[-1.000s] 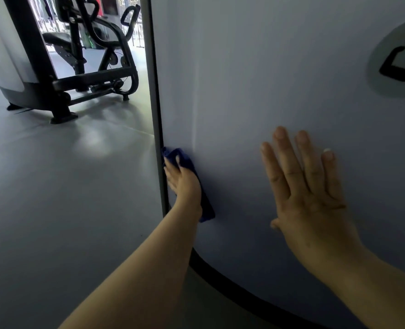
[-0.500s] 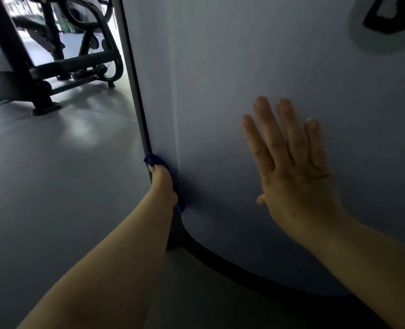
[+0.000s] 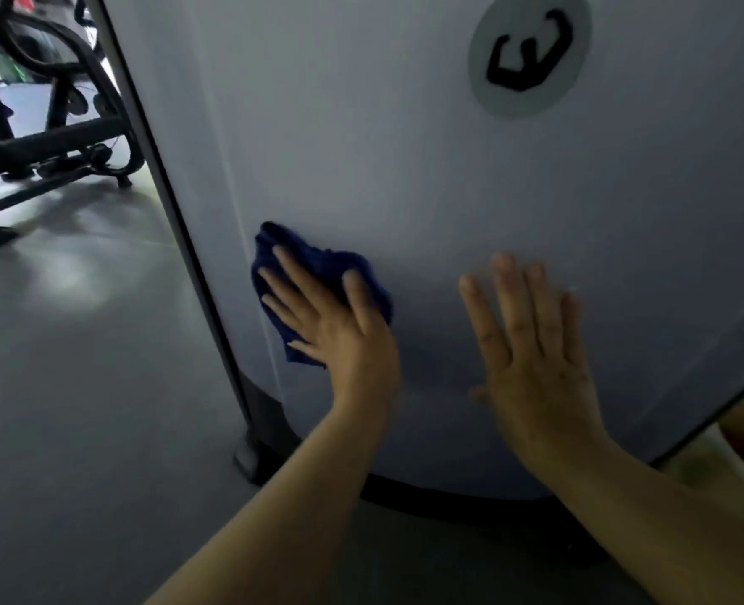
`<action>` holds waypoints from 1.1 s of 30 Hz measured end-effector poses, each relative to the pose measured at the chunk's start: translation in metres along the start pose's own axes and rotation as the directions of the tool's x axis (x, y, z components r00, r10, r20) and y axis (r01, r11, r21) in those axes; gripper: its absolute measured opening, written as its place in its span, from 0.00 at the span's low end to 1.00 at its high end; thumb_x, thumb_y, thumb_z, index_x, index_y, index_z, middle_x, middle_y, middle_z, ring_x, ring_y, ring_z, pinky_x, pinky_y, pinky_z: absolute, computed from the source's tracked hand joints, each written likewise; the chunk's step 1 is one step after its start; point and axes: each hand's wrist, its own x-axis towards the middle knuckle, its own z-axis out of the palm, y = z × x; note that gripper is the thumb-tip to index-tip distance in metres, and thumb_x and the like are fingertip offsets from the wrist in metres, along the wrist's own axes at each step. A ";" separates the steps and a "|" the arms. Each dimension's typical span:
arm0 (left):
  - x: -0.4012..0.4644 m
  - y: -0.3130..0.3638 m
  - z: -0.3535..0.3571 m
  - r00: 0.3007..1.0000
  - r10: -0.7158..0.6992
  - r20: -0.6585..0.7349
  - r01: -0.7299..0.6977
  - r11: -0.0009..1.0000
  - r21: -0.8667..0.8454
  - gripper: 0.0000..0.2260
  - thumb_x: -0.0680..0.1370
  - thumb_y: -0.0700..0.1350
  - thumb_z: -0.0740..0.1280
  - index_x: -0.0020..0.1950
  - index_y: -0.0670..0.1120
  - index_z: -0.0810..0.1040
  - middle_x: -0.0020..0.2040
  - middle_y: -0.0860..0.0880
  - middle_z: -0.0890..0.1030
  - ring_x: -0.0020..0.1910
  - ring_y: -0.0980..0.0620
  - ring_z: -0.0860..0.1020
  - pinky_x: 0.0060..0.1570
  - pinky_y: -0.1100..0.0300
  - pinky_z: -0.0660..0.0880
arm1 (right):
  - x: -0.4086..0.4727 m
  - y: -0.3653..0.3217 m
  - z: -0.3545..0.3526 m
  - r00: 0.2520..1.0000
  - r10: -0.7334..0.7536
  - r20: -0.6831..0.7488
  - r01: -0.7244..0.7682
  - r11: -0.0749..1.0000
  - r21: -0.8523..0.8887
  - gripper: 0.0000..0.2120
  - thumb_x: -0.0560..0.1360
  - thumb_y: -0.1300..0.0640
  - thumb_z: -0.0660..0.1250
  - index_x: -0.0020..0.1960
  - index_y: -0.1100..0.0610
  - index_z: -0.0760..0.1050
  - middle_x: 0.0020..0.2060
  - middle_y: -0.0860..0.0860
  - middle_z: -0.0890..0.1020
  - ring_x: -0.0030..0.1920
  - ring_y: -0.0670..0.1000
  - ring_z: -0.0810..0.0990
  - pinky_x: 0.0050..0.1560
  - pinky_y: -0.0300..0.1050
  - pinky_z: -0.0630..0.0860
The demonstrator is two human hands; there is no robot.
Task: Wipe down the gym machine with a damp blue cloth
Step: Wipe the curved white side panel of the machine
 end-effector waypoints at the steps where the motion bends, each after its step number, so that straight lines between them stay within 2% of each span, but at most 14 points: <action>1: -0.015 0.008 0.005 0.992 0.124 0.018 -0.125 0.992 0.028 0.28 0.81 0.61 0.50 0.77 0.59 0.40 0.80 0.53 0.39 0.78 0.53 0.39 0.72 0.38 0.38 | -0.002 0.005 -0.002 1.000 -0.026 -0.009 0.026 1.000 -0.008 0.67 0.56 0.51 0.84 0.81 0.57 0.44 0.79 0.57 0.39 0.79 0.60 0.41 0.77 0.59 0.42; 3: -0.001 0.013 0.007 0.974 0.225 -0.014 -0.223 0.972 0.071 0.28 0.79 0.64 0.48 0.76 0.60 0.40 0.80 0.53 0.40 0.78 0.52 0.38 0.71 0.34 0.38 | -0.010 0.017 -0.008 0.997 -0.023 -0.068 0.024 1.000 0.015 0.66 0.56 0.47 0.84 0.81 0.56 0.45 0.80 0.56 0.43 0.79 0.58 0.44 0.78 0.57 0.45; 6: 0.025 0.015 0.009 0.980 0.167 -0.104 -0.161 0.985 0.063 0.28 0.81 0.62 0.49 0.79 0.57 0.43 0.81 0.52 0.42 0.79 0.50 0.40 0.72 0.33 0.40 | -0.015 0.027 -0.013 0.961 0.248 -0.120 -0.236 0.966 0.107 0.68 0.55 0.45 0.83 0.80 0.55 0.42 0.78 0.58 0.47 0.79 0.57 0.42 0.77 0.61 0.47; 8: 0.003 0.009 0.014 0.955 0.294 -0.028 -0.286 0.945 0.159 0.29 0.81 0.63 0.47 0.79 0.56 0.42 0.81 0.50 0.41 0.79 0.46 0.39 0.71 0.31 0.40 | -0.015 0.026 -0.009 0.952 0.290 -0.095 -0.278 0.952 0.126 0.69 0.55 0.45 0.83 0.80 0.56 0.41 0.78 0.60 0.47 0.79 0.60 0.42 0.76 0.65 0.47; 10: -0.037 -0.013 0.021 0.799 0.564 0.210 -0.601 0.737 0.308 0.29 0.82 0.62 0.47 0.79 0.57 0.39 0.80 0.49 0.36 0.78 0.41 0.37 0.69 0.28 0.39 | -0.015 0.030 -0.004 0.964 0.250 -0.096 -0.237 0.963 0.125 0.66 0.58 0.44 0.82 0.80 0.57 0.41 0.79 0.60 0.46 0.79 0.60 0.43 0.76 0.65 0.47; 12: -0.045 -0.016 0.021 0.647 0.695 0.313 -0.759 0.551 0.346 0.29 0.82 0.61 0.50 0.79 0.58 0.40 0.80 0.49 0.38 0.78 0.38 0.38 0.67 0.24 0.41 | -0.019 0.037 -0.005 0.974 0.200 -0.110 -0.182 0.971 0.154 0.62 0.62 0.43 0.80 0.80 0.56 0.42 0.79 0.58 0.45 0.79 0.59 0.44 0.77 0.63 0.48; 16: -0.002 0.068 0.027 0.699 0.706 0.112 -0.684 0.615 0.392 0.27 0.83 0.59 0.50 0.80 0.52 0.50 0.79 0.41 0.49 0.77 0.34 0.45 0.69 0.27 0.41 | -0.031 0.048 -0.010 0.883 0.455 -0.119 -0.380 0.839 0.390 0.58 0.62 0.45 0.79 0.79 0.58 0.46 0.78 0.57 0.47 0.79 0.57 0.44 0.73 0.66 0.58; 17: -0.002 0.071 0.030 0.670 0.734 0.111 -0.701 0.577 0.418 0.27 0.83 0.59 0.50 0.80 0.51 0.50 0.79 0.40 0.51 0.77 0.33 0.47 0.69 0.27 0.42 | -0.035 0.049 -0.008 0.845 0.525 -0.097 -0.438 0.785 0.437 0.59 0.62 0.44 0.79 0.79 0.59 0.46 0.78 0.57 0.45 0.79 0.59 0.44 0.73 0.67 0.58; 20: -0.025 0.013 0.032 0.404 0.841 0.361 -0.865 0.222 0.450 0.27 0.83 0.59 0.53 0.80 0.55 0.47 0.78 0.44 0.51 0.78 0.35 0.46 0.66 0.23 0.47 | -0.047 0.051 0.005 0.857 0.509 -0.077 -0.419 0.776 0.471 0.61 0.62 0.45 0.80 0.80 0.57 0.43 0.79 0.57 0.43 0.79 0.60 0.44 0.75 0.63 0.54; 22: -0.033 -0.019 0.023 0.290 0.832 0.474 -0.894 0.059 0.445 0.29 0.83 0.60 0.55 0.80 0.58 0.47 0.78 0.48 0.52 0.79 0.39 0.43 0.64 0.21 0.49 | -0.059 0.050 0.016 0.897 0.436 -0.076 -0.362 0.822 0.440 0.61 0.63 0.46 0.80 0.80 0.55 0.42 0.79 0.56 0.42 0.79 0.60 0.44 0.76 0.60 0.52; 27: -0.031 0.043 0.037 0.453 0.826 0.335 -0.831 0.254 0.496 0.26 0.83 0.61 0.53 0.79 0.55 0.52 0.77 0.44 0.51 0.76 0.32 0.49 0.67 0.24 0.46 | -0.073 0.049 0.035 0.909 0.404 -0.103 -0.325 0.840 0.435 0.57 0.64 0.47 0.80 0.80 0.55 0.46 0.79 0.53 0.40 0.79 0.57 0.43 0.76 0.62 0.53; 29: -0.039 0.027 0.042 0.402 0.834 0.378 -0.851 0.189 0.489 0.26 0.83 0.61 0.53 0.79 0.55 0.51 0.77 0.43 0.52 0.76 0.32 0.48 0.67 0.23 0.47 | -0.075 0.052 0.038 0.915 0.385 -0.125 -0.289 0.838 0.463 0.54 0.65 0.47 0.79 0.79 0.55 0.48 0.79 0.53 0.42 0.79 0.57 0.43 0.76 0.63 0.53; 31: -0.050 -0.009 0.037 0.293 0.820 0.491 -0.876 0.024 0.483 0.28 0.83 0.62 0.55 0.80 0.58 0.50 0.77 0.46 0.53 0.78 0.37 0.45 0.65 0.22 0.49 | -0.076 0.056 0.041 0.922 0.358 -0.145 -0.261 0.854 0.450 0.55 0.66 0.46 0.79 0.80 0.55 0.47 0.78 0.54 0.44 0.79 0.58 0.44 0.76 0.62 0.53; 33: -0.054 -0.014 0.034 0.262 0.807 0.529 -0.875 -0.033 0.483 0.28 0.82 0.63 0.55 0.79 0.58 0.51 0.77 0.47 0.53 0.79 0.38 0.45 0.65 0.21 0.50 | -0.076 0.057 0.043 0.926 0.349 -0.144 -0.260 0.866 0.427 0.58 0.65 0.44 0.79 0.80 0.53 0.42 0.79 0.53 0.42 0.79 0.58 0.43 0.77 0.60 0.51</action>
